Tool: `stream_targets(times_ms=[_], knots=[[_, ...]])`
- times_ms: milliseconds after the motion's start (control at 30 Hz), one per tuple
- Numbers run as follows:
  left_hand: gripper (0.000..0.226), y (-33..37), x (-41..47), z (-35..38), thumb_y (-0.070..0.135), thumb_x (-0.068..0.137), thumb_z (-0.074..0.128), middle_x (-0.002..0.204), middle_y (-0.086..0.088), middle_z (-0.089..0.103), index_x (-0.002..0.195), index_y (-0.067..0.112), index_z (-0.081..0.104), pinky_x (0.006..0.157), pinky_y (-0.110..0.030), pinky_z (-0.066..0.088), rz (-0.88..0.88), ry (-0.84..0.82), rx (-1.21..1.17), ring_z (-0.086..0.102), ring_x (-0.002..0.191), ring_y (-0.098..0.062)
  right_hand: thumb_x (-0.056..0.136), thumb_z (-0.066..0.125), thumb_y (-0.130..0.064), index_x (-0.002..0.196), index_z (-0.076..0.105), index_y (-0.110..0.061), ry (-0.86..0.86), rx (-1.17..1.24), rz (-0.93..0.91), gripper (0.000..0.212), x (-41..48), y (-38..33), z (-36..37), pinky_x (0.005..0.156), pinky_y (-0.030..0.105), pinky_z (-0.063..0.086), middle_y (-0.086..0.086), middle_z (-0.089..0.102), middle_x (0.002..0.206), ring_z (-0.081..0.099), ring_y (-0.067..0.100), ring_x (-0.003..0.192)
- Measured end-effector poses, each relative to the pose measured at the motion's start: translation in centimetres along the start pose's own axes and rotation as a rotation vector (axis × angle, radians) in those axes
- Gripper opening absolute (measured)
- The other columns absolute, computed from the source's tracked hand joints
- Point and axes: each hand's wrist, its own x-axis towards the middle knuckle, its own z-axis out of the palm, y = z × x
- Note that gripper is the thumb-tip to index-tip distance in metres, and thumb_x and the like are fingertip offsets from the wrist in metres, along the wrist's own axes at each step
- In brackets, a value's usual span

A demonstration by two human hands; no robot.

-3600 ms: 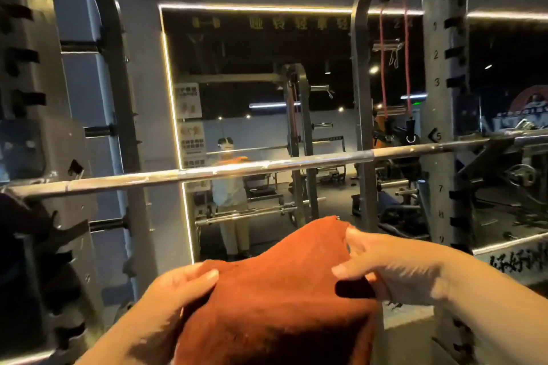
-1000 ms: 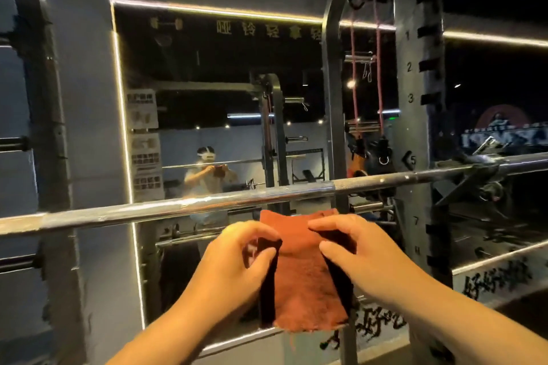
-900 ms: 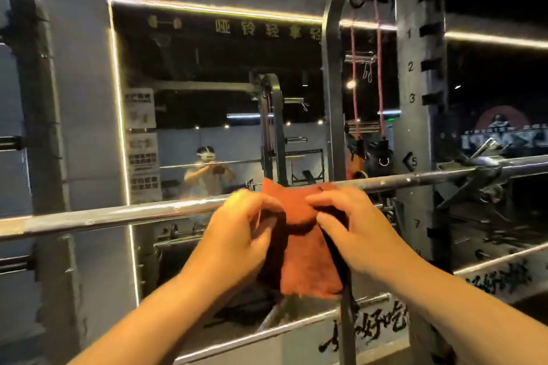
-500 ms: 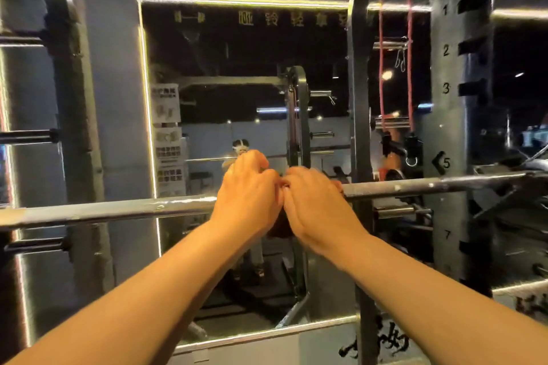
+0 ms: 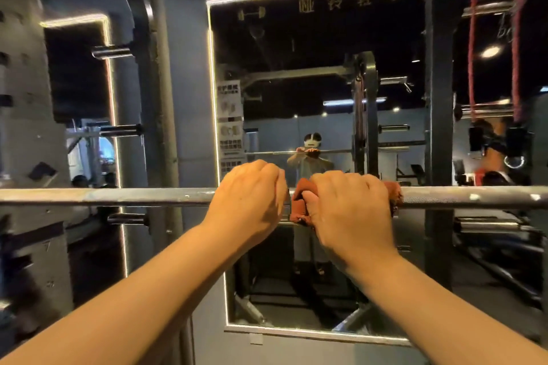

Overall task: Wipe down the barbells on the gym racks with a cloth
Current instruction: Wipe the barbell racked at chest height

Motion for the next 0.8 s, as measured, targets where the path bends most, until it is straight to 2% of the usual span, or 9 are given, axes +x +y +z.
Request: stream_targets(times_ms=[200, 300, 400, 467, 533, 600, 667, 733, 800], knots=[[0.023, 1.0, 0.7, 0.3, 0.036, 0.105, 0.040, 0.084, 0.008, 0.052, 0.084, 0.027, 0.043, 0.090, -0.035, 0.046, -0.034, -0.127, 0.037, 0.055, 0.085, -0.016, 0.105, 0.029, -0.043, 0.142, 0.050, -0.010, -0.075, -0.002, -0.264, 0.054, -0.9, 2.9, 0.2, 0.083, 0.048, 0.044, 0.010, 0.061, 0.118, 0.058, 0.033, 0.095], [0.030, 1.2, 0.8, 0.3, 0.026, 0.106, 0.039, 0.076, 0.007, 0.046, 0.076, 0.028, 0.033, 0.088, -0.037, 0.050, -0.055, -0.154, 0.044, 0.055, 0.081, -0.019, 0.105, 0.025, -0.049, 0.119, 0.060, -0.016, -0.118, -0.057, -0.198, 0.050, -0.3, 4.5, -0.7, 0.068, 0.040, 0.042, 0.004, 0.061, 0.094, 0.055, 0.025, 0.077], [0.031, 0.9, 0.6, 0.4, 0.027, 0.108, 0.035, 0.080, 0.002, 0.055, 0.077, 0.025, 0.040, 0.088, -0.039, 0.051, -0.056, -0.110, 0.016, 0.060, 0.081, -0.021, 0.107, 0.017, -0.046, 0.091, 0.056, -0.021, -0.124, -0.049, -0.056, 0.050, 0.6, 2.3, -1.4, 0.063, 0.037, 0.031, -0.001, 0.049, 0.079, 0.040, 0.021, 0.068], [0.031, 0.9, 0.5, 0.5, 0.031, 0.108, 0.035, 0.086, 0.000, 0.062, 0.081, 0.024, 0.049, 0.089, -0.040, 0.051, -0.055, -0.099, 0.012, 0.063, 0.083, -0.020, 0.108, 0.019, -0.043, 0.102, 0.057, -0.022, -0.159, -0.017, -0.007, 0.043, 0.4, 0.0, -0.9, 0.074, 0.039, 0.032, -0.001, 0.051, 0.089, 0.044, 0.023, 0.080], [0.028, 1.0, 0.5, 0.5, 0.035, 0.107, 0.037, 0.095, -0.001, 0.065, 0.094, 0.020, 0.057, 0.090, -0.041, 0.052, -0.055, -0.098, 0.057, 0.065, 0.089, -0.021, 0.107, 0.034, -0.037, 0.128, 0.056, -0.017, -0.116, 0.060, 0.020, 0.036, -0.8, -1.6, -0.1, 0.098, 0.045, 0.036, 0.005, 0.058, 0.115, 0.053, 0.029, 0.106], [0.028, 0.9, 0.5, 0.5, 0.035, 0.107, 0.038, 0.100, -0.002, 0.067, 0.102, 0.018, 0.060, 0.092, -0.042, 0.053, -0.047, -0.100, 0.072, 0.066, 0.094, -0.022, 0.101, 0.050, -0.029, 0.149, 0.042, -0.012, -0.109, 0.103, -0.008, 0.051, -2.2, -1.7, 0.4, 0.117, 0.048, 0.025, 0.009, 0.050, 0.139, 0.047, 0.033, 0.129], [0.039, 0.8, 0.3, 0.4, 0.040, 0.106, 0.029, 0.100, -0.002, 0.068, 0.101, 0.018, 0.061, 0.091, -0.043, 0.054, -0.027, -0.087, 0.073, 0.067, 0.093, -0.022, 0.101, 0.053, -0.027, 0.155, 0.035, -0.010, -0.077, 0.101, -0.117, 0.060, -3.2, -0.4, 0.5, 0.122, 0.049, 0.020, 0.012, 0.045, 0.149, 0.040, 0.035, 0.139], [0.048, 0.6, 0.3, 0.5, 0.043, 0.104, 0.019, 0.092, -0.001, 0.066, 0.093, 0.018, 0.059, 0.086, -0.042, 0.055, -0.013, -0.073, 0.074, 0.067, 0.086, -0.022, 0.103, 0.043, -0.035, 0.153, 0.041, -0.009, -0.070, 0.051, -0.209, 0.056, -3.1, 1.3, 0.0, 0.119, 0.047, 0.025, 0.012, 0.048, 0.147, 0.044, 0.034, 0.136], [0.043, 0.4, 0.4, 0.9, 0.036, 0.108, 0.023, 0.084, -0.001, 0.064, 0.088, 0.018, 0.055, 0.083, -0.042, 0.056, -0.021, -0.071, 0.070, 0.065, 0.079, -0.022, 0.102, 0.034, -0.046, 0.137, 0.055, -0.013, -0.121, -0.003, -0.146, 0.052, -1.9, 2.8, -0.7, 0.099, 0.042, 0.036, 0.008, 0.061, 0.124, 0.057, 0.029, 0.111]])
